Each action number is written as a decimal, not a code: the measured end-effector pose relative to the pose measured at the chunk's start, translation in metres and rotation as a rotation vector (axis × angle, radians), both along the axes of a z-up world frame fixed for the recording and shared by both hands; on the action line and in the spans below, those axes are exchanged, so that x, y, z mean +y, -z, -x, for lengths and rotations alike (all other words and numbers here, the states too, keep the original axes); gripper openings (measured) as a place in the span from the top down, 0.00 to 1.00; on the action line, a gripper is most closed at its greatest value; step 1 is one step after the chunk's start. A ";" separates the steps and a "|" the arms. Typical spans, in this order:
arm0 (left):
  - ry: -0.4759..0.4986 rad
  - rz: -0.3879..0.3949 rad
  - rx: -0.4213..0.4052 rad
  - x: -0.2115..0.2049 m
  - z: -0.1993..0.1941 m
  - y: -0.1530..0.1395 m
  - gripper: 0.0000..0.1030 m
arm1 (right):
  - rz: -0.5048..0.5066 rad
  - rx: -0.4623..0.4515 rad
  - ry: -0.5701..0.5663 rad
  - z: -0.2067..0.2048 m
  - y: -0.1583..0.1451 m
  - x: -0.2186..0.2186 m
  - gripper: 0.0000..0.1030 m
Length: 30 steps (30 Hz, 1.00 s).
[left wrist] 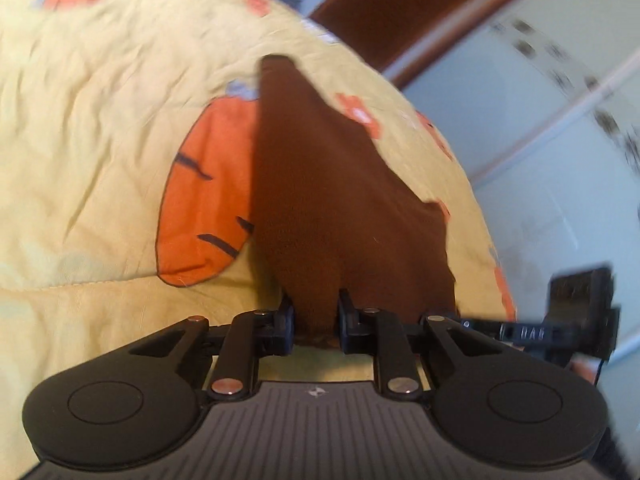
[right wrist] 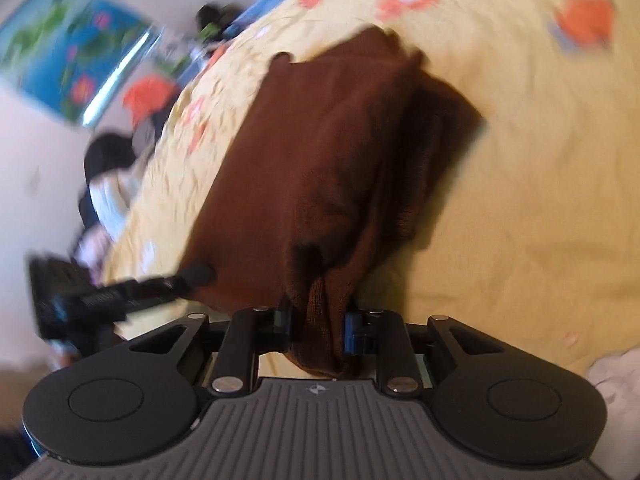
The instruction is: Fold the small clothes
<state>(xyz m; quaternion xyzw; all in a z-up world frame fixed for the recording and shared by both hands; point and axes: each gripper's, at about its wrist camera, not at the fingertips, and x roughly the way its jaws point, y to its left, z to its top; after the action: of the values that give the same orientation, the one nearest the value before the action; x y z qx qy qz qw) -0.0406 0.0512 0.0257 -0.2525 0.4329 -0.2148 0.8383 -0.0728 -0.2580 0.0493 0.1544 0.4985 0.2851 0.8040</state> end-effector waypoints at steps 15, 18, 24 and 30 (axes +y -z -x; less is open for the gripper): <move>-0.082 -0.455 -0.245 -0.037 0.067 -0.008 0.18 | 0.276 -0.237 0.311 0.095 0.016 0.022 0.01; -0.124 -0.546 -0.252 -0.055 0.063 0.006 0.14 | 0.402 -0.286 0.312 0.097 0.026 0.048 0.00; -0.106 -0.617 -0.280 -0.072 0.056 0.019 0.00 | 0.530 -0.305 0.342 0.078 0.035 0.076 0.00; -0.109 -0.618 -0.286 -0.074 0.059 0.020 0.00 | 0.528 -0.382 0.421 0.083 0.041 0.083 0.00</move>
<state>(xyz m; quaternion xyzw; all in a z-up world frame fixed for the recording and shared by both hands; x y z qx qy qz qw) -0.0998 -0.0226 0.0058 0.0231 0.3415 -0.0617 0.9376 -0.1557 -0.1751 0.0082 -0.0147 0.3533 -0.0007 0.9354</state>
